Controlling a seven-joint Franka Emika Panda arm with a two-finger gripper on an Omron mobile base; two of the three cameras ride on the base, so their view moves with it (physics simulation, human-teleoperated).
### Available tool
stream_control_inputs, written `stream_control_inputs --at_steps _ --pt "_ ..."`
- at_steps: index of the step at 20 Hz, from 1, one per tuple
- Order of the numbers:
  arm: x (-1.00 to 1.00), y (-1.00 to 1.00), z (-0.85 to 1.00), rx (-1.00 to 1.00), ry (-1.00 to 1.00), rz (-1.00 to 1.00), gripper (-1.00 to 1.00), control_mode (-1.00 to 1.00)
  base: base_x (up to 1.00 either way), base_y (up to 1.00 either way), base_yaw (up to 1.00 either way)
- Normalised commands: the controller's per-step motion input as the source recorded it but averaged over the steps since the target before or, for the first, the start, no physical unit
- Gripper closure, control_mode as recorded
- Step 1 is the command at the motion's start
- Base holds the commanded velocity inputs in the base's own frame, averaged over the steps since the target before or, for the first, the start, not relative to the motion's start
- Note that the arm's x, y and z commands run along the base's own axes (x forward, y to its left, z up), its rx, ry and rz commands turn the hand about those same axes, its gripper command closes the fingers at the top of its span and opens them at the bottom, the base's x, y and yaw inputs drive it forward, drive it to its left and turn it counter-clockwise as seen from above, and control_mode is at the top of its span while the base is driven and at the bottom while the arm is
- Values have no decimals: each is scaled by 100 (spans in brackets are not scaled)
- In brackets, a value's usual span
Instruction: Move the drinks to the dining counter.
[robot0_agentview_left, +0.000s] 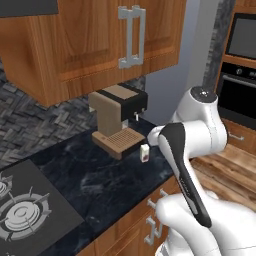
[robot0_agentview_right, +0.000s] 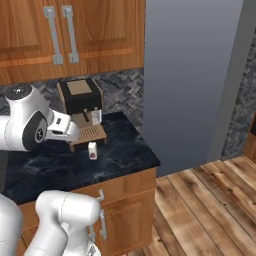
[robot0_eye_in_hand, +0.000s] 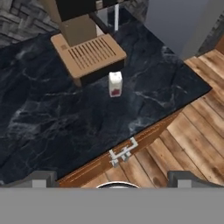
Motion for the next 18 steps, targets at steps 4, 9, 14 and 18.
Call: stream_control_inputs --at_steps 4,9,14,18 --pt "-1 -10 -29 0 9 6 -100 -100 0 0 0" --pt "1 -3 -28 -3 13 3 -100 -100 0 0 0" --pt "11 0 -21 -5 11 0 -100 -100 0 0 0" --pt "6 -3 -26 -4 6 0 -100 -100 0 0 0"
